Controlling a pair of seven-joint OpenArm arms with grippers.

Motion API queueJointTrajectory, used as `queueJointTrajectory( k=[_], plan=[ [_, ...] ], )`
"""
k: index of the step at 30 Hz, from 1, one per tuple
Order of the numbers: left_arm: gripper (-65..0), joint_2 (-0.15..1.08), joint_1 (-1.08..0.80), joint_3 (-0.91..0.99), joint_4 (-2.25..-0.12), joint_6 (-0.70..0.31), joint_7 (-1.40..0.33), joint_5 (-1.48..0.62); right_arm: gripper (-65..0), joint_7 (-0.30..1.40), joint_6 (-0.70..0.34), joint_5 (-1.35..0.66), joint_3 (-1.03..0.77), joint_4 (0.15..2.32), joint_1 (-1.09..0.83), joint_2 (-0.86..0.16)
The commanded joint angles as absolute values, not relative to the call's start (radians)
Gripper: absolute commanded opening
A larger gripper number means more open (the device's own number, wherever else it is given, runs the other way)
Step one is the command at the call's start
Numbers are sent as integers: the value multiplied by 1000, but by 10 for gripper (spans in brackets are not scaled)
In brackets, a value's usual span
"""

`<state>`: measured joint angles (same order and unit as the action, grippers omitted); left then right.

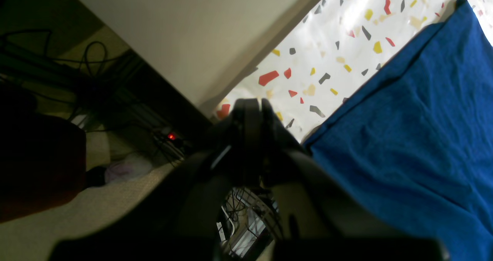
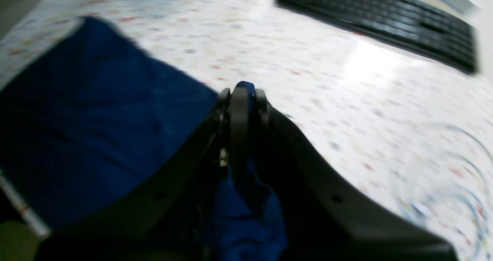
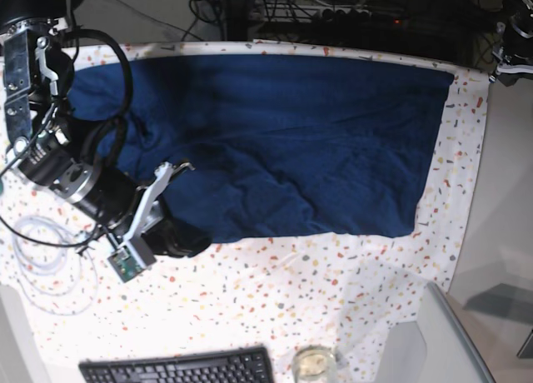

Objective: Layout the t-shirt on the table in an organized manner, then fold the t-shirt properly

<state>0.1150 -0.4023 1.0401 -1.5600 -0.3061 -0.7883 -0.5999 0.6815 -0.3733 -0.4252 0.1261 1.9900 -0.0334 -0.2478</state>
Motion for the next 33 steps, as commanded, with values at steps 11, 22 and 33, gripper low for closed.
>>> queueJointTrajectory(
  k=[11, 22, 33],
  plan=[
    [-650, 150, -453, 1049, -1577, -308, -766, -610, -650, 656, -366, -432, 326, 2008, 15, -145],
    [-650, 151, -473, 1144, -1578, -308, -766, -610, -650, 653, -366, -429, 458, 1908, 39, -16],
    [-650, 147, -495, 1148, -1578, -308, -768, -610, -650, 648, -366, -429, 504, 1656, 94, 111]
  ],
)
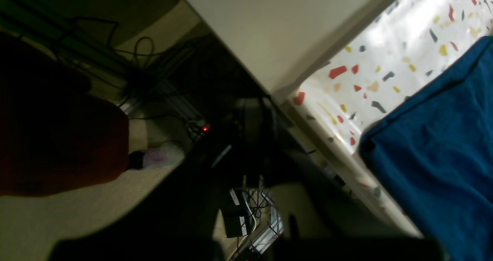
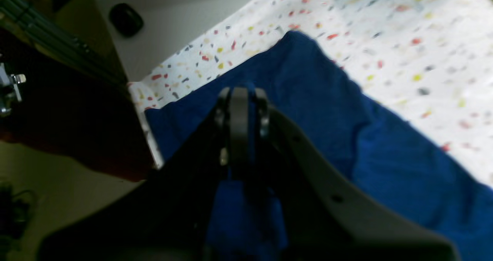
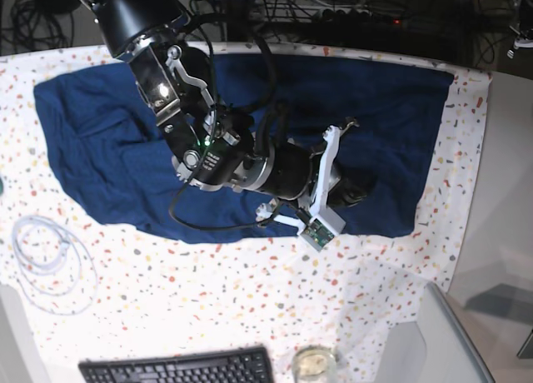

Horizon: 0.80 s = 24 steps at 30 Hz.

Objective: Layout the t-shirt on the table in an organized manner, then fold the t-shirt properly

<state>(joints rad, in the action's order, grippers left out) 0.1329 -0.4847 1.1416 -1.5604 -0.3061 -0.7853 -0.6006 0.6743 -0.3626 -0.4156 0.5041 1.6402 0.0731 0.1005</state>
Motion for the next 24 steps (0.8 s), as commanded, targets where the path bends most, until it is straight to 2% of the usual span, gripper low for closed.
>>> queueJointTrajectory(
  k=[1, 9, 15, 24],
  plan=[
    [-650, 147, -495, 1147, -1578, -308, -768, -610, -650, 648, -366, -429, 504, 1639, 101, 114],
    [-650, 145, -493, 1145, -1578, -308, -768, -610, -650, 575, -363, -433, 584, 1563, 104, 127],
    [-650, 147, -495, 1145, -1577, -308, -768, -610, -650, 513, -285, -437, 700, 1472, 154, 127],
    [-650, 147, -495, 1145, -1570, -308, -768, -610, -650, 475, -280, -437, 757, 1414, 200, 142]
  ],
)
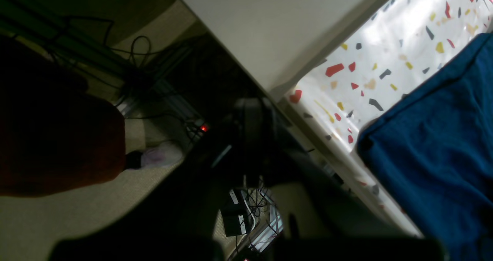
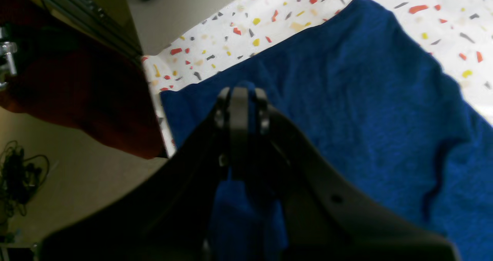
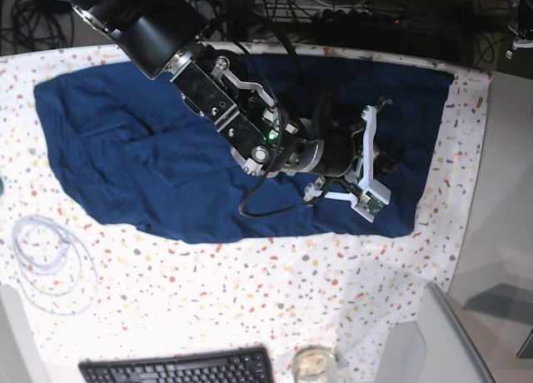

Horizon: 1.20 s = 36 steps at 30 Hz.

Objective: Layout the t-shirt on the table in an organized manner, then fold the t-shirt properly

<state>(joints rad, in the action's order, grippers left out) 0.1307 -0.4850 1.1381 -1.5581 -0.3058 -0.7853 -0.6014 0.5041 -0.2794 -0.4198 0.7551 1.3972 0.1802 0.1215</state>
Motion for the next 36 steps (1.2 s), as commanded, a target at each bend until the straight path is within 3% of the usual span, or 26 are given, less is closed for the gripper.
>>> queueJointTrajectory(
  k=[1, 5, 13, 20, 26, 36],
  plan=[
    [-650, 147, -492, 1145, -1570, -308, -768, -610, -650, 475, -268, -437, 760, 1414, 211, 142],
    [-650, 147, -489, 1145, -1570, -308, -768, -610, -650, 473, -188, -437, 834, 1412, 259, 142],
    [-650, 145, -486, 1145, -1572, -308, -769, -610, -650, 467, -125, -521, 895, 1383, 344, 150],
    [-650, 145, -486, 1145, -1572, -308, -769, -610, -650, 338, -97, -610, 946, 1283, 390, 151],
    [-650, 145, -486, 1145, -1572, -308, -769, -610, -650, 219, 12, -647, 1089, 1230, 427, 153],
    [-650, 145, -484, 1144, -1570, -308, -769, -610, -642, 168, 18, -647, 1115, 1190, 429, 154]
  ],
)
